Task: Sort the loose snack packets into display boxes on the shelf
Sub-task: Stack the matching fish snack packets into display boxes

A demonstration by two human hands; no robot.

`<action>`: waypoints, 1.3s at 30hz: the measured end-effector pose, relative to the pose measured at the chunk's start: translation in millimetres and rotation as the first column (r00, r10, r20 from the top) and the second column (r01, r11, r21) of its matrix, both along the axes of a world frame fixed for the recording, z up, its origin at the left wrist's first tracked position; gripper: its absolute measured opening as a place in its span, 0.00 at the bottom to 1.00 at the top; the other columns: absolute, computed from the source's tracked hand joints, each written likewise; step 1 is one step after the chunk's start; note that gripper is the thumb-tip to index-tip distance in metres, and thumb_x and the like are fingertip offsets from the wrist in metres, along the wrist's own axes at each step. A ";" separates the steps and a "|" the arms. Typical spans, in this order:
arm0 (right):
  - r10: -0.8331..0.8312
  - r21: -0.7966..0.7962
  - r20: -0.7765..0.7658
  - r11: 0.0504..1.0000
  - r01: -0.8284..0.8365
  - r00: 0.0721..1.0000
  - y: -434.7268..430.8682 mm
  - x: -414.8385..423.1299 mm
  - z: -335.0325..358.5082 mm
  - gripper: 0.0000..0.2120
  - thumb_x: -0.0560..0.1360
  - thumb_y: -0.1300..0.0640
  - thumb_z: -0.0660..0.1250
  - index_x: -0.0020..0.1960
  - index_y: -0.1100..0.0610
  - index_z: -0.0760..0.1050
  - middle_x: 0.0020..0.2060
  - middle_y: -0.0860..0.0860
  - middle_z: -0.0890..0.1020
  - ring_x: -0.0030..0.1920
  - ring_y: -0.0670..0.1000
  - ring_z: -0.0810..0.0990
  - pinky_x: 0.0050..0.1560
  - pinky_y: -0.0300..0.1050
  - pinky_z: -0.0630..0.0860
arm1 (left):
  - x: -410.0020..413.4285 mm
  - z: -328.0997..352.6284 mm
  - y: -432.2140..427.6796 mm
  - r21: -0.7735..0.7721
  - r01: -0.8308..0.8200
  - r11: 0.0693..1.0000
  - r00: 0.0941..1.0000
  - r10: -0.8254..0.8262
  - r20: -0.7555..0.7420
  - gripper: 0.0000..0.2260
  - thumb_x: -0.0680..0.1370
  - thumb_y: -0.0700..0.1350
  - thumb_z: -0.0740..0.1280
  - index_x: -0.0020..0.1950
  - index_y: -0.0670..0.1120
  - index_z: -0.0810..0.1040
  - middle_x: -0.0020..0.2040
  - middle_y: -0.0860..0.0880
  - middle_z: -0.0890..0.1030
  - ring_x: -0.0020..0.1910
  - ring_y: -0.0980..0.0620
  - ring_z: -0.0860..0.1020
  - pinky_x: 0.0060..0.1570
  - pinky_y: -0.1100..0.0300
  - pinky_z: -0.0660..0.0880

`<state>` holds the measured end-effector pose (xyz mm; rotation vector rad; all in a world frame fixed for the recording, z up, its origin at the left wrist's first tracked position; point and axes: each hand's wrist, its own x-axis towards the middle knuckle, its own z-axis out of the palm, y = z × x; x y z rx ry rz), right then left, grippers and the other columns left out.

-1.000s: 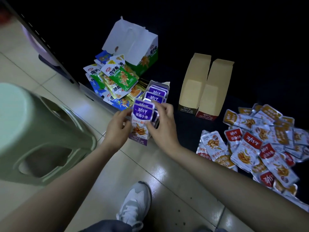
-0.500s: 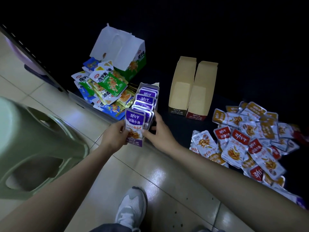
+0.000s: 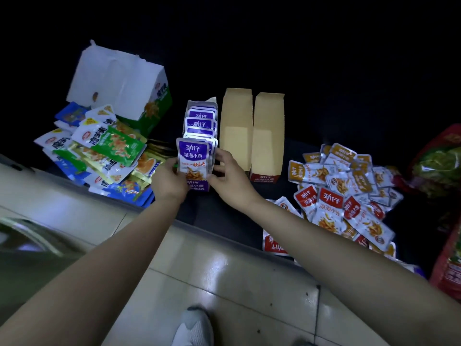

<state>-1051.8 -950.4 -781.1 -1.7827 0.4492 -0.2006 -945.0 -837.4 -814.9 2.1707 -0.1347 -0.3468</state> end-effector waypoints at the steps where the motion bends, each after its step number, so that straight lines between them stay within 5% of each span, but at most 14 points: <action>1: 0.004 -0.025 -0.019 1.000 -0.004 1.000 -2.7 -0.5 -1.2 0.26 0.79 0.62 0.65 0.74 0.58 0.60 0.70 0.55 0.68 0.68 0.51 0.71 0.59 0.42 0.75 | 4.9 -3.6 -4.3 -0.021 -0.014 1.000 1.000 0.014 -0.006 0.12 0.79 0.41 0.65 0.62 0.46 0.78 0.56 0.44 0.82 0.53 0.41 0.80 0.50 0.42 0.80; 7: 0.022 -0.146 -0.130 0.988 -0.041 0.991 -20.6 -0.8 -5.4 0.28 0.79 0.62 0.63 0.76 0.56 0.59 0.73 0.54 0.65 0.72 0.51 0.65 0.70 0.42 0.65 | 21.5 0.1 -39.2 -0.124 0.030 0.992 1.000 -0.031 -0.005 0.12 0.79 0.41 0.63 0.62 0.46 0.78 0.53 0.47 0.83 0.51 0.47 0.80 0.53 0.49 0.78; 9: 0.053 -0.149 -0.186 0.985 -0.081 0.981 -23.5 4.4 -5.8 0.30 0.79 0.61 0.64 0.78 0.56 0.56 0.74 0.55 0.64 0.73 0.51 0.63 0.67 0.36 0.60 | 22.4 3.5 -49.2 -0.149 0.078 0.986 0.997 -0.076 0.018 0.14 0.80 0.39 0.60 0.64 0.45 0.76 0.54 0.49 0.81 0.52 0.49 0.79 0.53 0.54 0.76; 15: 0.073 -0.116 -0.215 0.988 -0.100 0.974 -30.8 18.3 -9.9 0.29 0.80 0.61 0.64 0.77 0.55 0.57 0.73 0.54 0.65 0.72 0.50 0.64 0.62 0.30 0.60 | 46.5 -9.8 -50.3 -0.208 0.147 0.967 0.986 -0.159 -0.043 0.20 0.78 0.39 0.63 0.71 0.43 0.70 0.64 0.46 0.78 0.61 0.49 0.77 0.63 0.46 0.74; 17: 0.031 -0.120 -0.170 0.991 -0.052 0.985 -33.5 15.3 -13.0 0.26 0.79 0.62 0.63 0.76 0.55 0.61 0.72 0.54 0.67 0.70 0.50 0.68 0.63 0.34 0.65 | 39.3 -10.5 -45.1 -0.137 0.124 0.983 0.992 -0.120 0.040 0.23 0.78 0.41 0.65 0.73 0.41 0.66 0.69 0.42 0.71 0.64 0.47 0.73 0.66 0.48 0.72; 20: -0.075 -0.106 -0.082 0.992 0.067 0.994 -44.7 -2.4 -14.9 0.19 0.79 0.65 0.62 0.69 0.57 0.69 0.63 0.54 0.76 0.54 0.50 0.80 0.55 0.36 0.74 | 5.6 -1.4 -41.4 -0.060 0.076 0.995 0.924 -0.048 0.378 0.19 0.74 0.34 0.65 0.65 0.37 0.70 0.64 0.37 0.68 0.63 0.41 0.70 0.64 0.54 0.67; 22: -0.159 -0.071 -0.042 0.985 0.156 0.986 -58.3 -22.5 -13.1 0.16 0.78 0.68 0.59 0.63 0.57 0.74 0.53 0.55 0.80 0.44 0.50 0.82 0.50 0.41 0.77 | -23.9 7.5 -46.5 -0.051 0.212 0.976 0.845 -0.157 0.511 0.16 0.71 0.32 0.62 0.58 0.38 0.73 0.58 0.38 0.71 0.59 0.41 0.70 0.60 0.56 0.66; 25: -0.343 -0.095 -0.019 0.936 0.340 0.939 -85.4 -65.8 -11.0 0.13 0.77 0.70 0.58 0.54 0.57 0.76 0.40 0.55 0.81 0.35 0.49 0.81 0.42 0.43 0.78 | -65.6 8.0 -63.5 -0.004 0.530 0.848 0.733 -0.456 0.504 0.11 0.72 0.35 0.62 0.52 0.43 0.76 0.50 0.46 0.73 0.48 0.48 0.74 0.49 0.58 0.69; 29: -0.552 -0.451 -0.190 0.783 0.428 0.812 -129.3 -143.9 -19.4 0.05 0.79 0.61 0.63 0.54 0.56 0.71 0.30 0.50 0.75 0.29 0.50 0.73 0.31 0.46 0.68 | -116.1 -2.3 -100.5 0.035 0.746 0.665 0.614 -0.707 0.352 0.08 0.77 0.38 0.66 0.55 0.43 0.79 0.48 0.48 0.75 0.44 0.52 0.75 0.47 0.57 0.72; 32: -0.600 -0.572 -0.461 0.764 0.298 0.653 -140.1 -190.1 -33.8 0.20 0.77 0.48 0.67 0.60 0.60 0.68 0.45 0.56 0.78 0.42 0.56 0.78 0.37 0.46 0.69 | -142.9 -18.1 -131.7 0.143 0.773 0.618 0.603 -0.786 0.139 0.14 0.79 0.48 0.65 0.62 0.43 0.76 0.56 0.43 0.74 0.57 0.46 0.73 0.55 0.54 0.70; 34: -0.560 -0.598 -0.590 0.787 0.152 0.581 -134.7 -203.6 -45.8 0.33 0.74 0.40 0.68 0.68 0.61 0.65 0.63 0.59 0.70 0.61 0.60 0.73 0.54 0.49 0.72 | -153.6 -29.7 -148.0 0.212 0.751 0.626 0.623 -0.777 0.086 0.14 0.78 0.53 0.67 0.56 0.43 0.77 0.54 0.41 0.75 0.57 0.43 0.72 0.55 0.51 0.69; 36: -0.527 -0.591 -0.587 0.798 0.119 0.615 -127.0 -207.4 -56.4 0.38 0.72 0.39 0.70 0.71 0.61 0.63 0.67 0.58 0.63 0.67 0.59 0.67 0.64 0.49 0.69 | -159.5 -35.2 -157.6 0.209 0.716 0.666 0.662 -0.743 0.100 0.11 0.77 0.51 0.69 0.49 0.44 0.78 0.50 0.42 0.80 0.53 0.42 0.75 0.54 0.50 0.70; 39: -0.529 -0.553 -0.481 0.802 0.226 0.699 -125.7 -210.0 -64.2 0.33 0.70 0.47 0.76 0.66 0.60 0.66 0.61 0.56 0.65 0.62 0.55 0.67 0.61 0.44 0.68 | -162.3 -30.0 -159.1 0.018 0.632 0.775 0.773 -0.632 0.047 0.07 0.77 0.44 0.70 0.53 0.44 0.78 0.47 0.47 0.82 0.46 0.46 0.79 0.47 0.53 0.75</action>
